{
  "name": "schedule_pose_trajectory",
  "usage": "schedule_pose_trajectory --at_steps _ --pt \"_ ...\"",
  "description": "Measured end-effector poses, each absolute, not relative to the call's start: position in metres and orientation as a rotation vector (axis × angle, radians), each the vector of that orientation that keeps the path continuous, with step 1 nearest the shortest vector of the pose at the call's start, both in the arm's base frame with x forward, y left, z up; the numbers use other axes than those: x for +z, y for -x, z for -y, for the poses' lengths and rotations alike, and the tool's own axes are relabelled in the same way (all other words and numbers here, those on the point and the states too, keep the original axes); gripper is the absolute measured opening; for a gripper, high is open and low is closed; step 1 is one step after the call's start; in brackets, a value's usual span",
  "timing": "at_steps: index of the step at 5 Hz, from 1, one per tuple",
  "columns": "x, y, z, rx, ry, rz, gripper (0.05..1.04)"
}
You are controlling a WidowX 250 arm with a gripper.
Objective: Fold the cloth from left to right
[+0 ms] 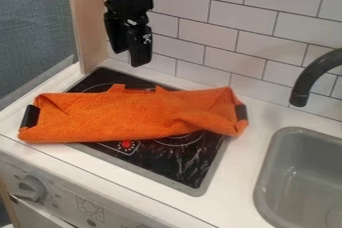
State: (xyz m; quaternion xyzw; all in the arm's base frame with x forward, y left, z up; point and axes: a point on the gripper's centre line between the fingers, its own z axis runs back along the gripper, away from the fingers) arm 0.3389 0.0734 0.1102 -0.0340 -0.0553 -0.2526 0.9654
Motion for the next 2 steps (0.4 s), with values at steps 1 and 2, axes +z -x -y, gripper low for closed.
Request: schedule_pose_trajectory --at_steps 1,2 --pt "0.1005 -0.3367 -0.0727 -0.505 0.082 0.083 1.001" --pt "0.0999 -0.3275 -0.0778 -0.451 0.081 0.022 1.001"
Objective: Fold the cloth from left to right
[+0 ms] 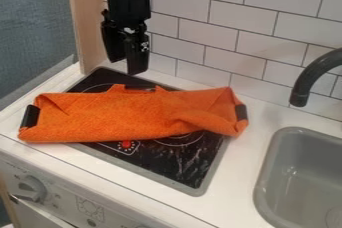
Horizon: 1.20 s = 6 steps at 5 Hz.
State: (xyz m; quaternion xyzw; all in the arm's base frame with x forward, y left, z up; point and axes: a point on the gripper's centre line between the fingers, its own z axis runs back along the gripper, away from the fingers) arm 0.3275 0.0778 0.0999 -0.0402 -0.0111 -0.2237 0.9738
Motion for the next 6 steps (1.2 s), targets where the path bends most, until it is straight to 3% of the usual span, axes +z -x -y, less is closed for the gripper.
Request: schedule_pose_trajectory --at_steps 1,2,4,6 --pt "0.097 -0.311 -0.106 -0.305 0.05 0.014 1.001" --pt "0.102 -0.29 -0.126 -0.152 -0.063 -0.006 1.001" --pt "0.087 -0.253 -0.183 0.212 -0.163 -0.021 1.001" --pt "0.068 -0.236 -0.207 0.438 -0.141 -0.049 1.001"
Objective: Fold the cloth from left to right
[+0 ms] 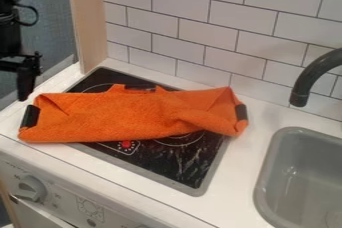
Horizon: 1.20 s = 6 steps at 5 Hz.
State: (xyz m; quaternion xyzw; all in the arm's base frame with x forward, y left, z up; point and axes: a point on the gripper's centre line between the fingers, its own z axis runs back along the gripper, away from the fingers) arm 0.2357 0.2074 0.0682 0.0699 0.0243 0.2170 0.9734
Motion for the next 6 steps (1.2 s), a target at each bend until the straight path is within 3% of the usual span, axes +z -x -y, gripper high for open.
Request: schedule_pose_trajectory --at_steps 1,3,5,6 --pt "0.057 -0.234 -0.209 0.489 -0.149 -0.084 1.001" --pt "0.048 -0.241 -0.202 0.515 -0.133 -0.037 1.001" --pt "0.024 -0.246 -0.199 0.528 -0.144 -0.062 1.001" --pt "0.021 -0.248 -0.199 0.535 -0.143 -0.059 0.941"
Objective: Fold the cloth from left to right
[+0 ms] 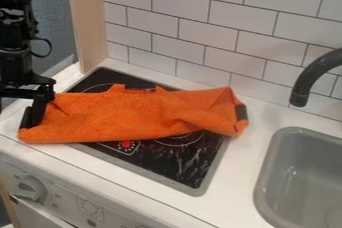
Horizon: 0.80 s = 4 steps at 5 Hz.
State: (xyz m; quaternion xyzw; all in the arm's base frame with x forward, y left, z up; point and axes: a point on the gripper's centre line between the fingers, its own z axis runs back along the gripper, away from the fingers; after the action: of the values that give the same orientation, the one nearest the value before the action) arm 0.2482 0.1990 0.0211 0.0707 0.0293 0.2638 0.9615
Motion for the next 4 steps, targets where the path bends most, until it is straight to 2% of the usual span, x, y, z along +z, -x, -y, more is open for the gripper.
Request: schedule_pose_trajectory --at_steps 2,3,4 --pt "0.0199 -0.2518 -0.1992 0.529 -0.149 -0.035 0.354" --pt "0.0199 -0.2523 -0.1992 0.51 -0.148 -0.033 0.171" --pt "0.0186 -0.2526 -0.197 0.504 -0.136 -0.027 0.076"
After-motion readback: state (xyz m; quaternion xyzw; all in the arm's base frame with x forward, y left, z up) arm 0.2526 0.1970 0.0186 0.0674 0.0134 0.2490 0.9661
